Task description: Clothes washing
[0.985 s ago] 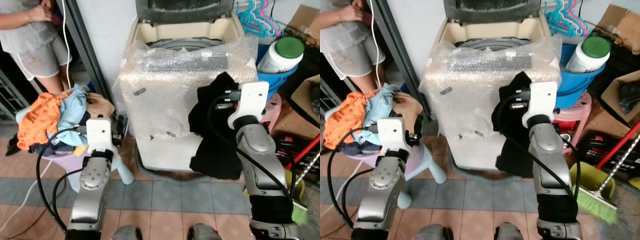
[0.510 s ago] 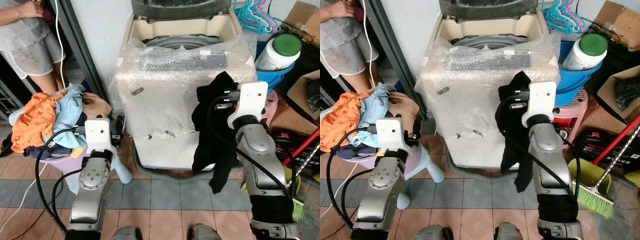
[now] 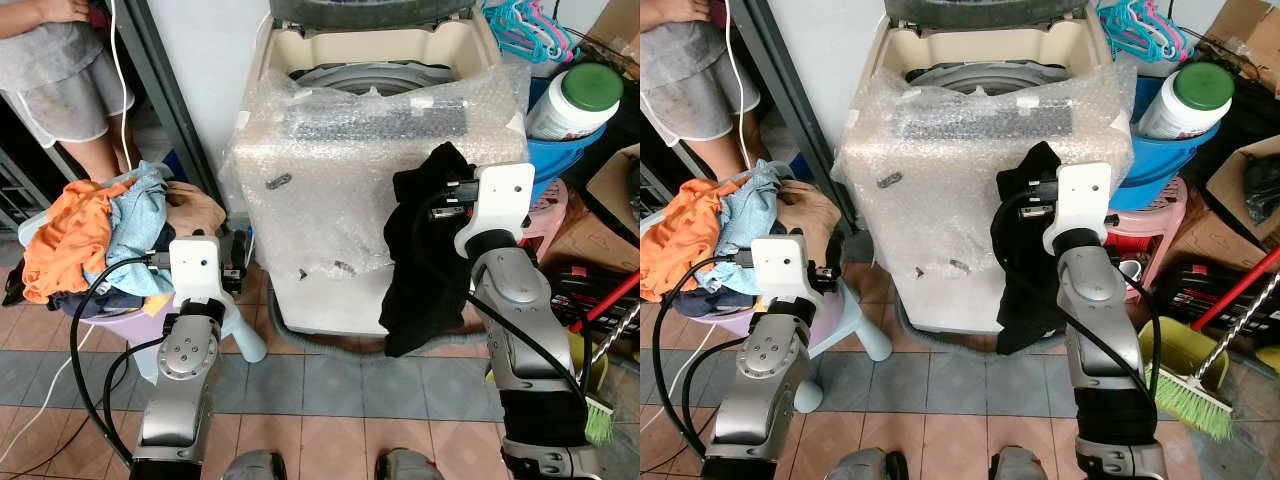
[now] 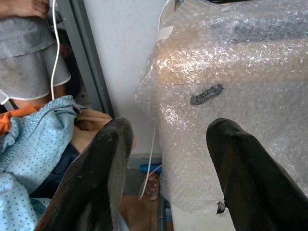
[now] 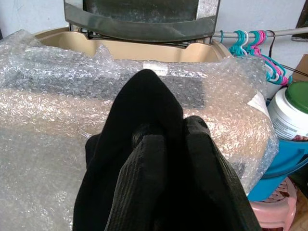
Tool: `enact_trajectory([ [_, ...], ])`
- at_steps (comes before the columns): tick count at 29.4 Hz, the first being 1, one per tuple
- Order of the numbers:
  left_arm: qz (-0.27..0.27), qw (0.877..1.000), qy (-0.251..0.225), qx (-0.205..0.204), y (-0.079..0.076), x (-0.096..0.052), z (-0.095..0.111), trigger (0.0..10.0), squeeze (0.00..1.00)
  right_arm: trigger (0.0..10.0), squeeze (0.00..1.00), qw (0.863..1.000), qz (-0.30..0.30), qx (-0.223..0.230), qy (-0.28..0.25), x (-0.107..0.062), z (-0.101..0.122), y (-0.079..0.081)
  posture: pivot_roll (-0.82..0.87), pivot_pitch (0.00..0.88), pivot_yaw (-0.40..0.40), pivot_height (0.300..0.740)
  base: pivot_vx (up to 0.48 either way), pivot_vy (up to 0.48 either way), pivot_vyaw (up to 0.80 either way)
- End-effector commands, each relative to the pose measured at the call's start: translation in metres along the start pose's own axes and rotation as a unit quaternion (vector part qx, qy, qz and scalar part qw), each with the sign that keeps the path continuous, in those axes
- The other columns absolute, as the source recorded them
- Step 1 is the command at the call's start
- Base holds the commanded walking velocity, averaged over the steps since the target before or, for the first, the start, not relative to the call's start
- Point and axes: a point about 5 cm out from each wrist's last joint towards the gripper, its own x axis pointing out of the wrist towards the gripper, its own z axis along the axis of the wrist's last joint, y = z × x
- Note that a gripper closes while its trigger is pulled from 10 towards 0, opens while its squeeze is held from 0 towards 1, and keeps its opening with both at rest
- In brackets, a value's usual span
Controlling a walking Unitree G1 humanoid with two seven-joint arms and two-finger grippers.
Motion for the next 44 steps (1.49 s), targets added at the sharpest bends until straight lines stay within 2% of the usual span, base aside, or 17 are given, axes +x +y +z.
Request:
enact_trajectory([
  [1,0.004,1.0,0.003,0.005,0.003,0.0,0.0,10.0,0.0,10.0,0.0,1.0,0.008,-0.002,-0.024,0.001,0.009,0.003,-0.07,0.034,0.073,0.74,0.0,0.0,0.0],
  [41,0.004,1.0,0.003,0.005,0.003,0.0,0.0,10.0,0.0,10.0,0.0,1.0,0.008,-0.002,-0.024,0.001,0.009,0.003,-0.07,0.034,0.073,0.74,0.0,0.0,0.0],
  [42,0.004,1.0,0.003,0.004,0.003,0.0,0.0,10.0,0.0,10.0,0.0,1.0,0.009,0.002,-0.024,0.0,0.009,0.003,0.0,0.0,0.0,0.74,0.0,0.0,0.0],
  [43,0.006,1.0,-0.004,0.002,0.004,0.008,0.003,10.0,0.0,10.0,0.0,1.0,0.011,0.011,-0.014,0.003,0.003,0.002,-0.09,0.0,0.093,0.74,0.0,0.0,0.0],
  [44,0.01,1.0,-0.01,-0.001,0.005,0.017,0.005,10.0,0.0,10.0,0.0,1.0,0.012,0.018,-0.006,0.005,-0.002,0.001,-0.09,0.0,0.093,0.74,0.0,0.0,0.0],
])
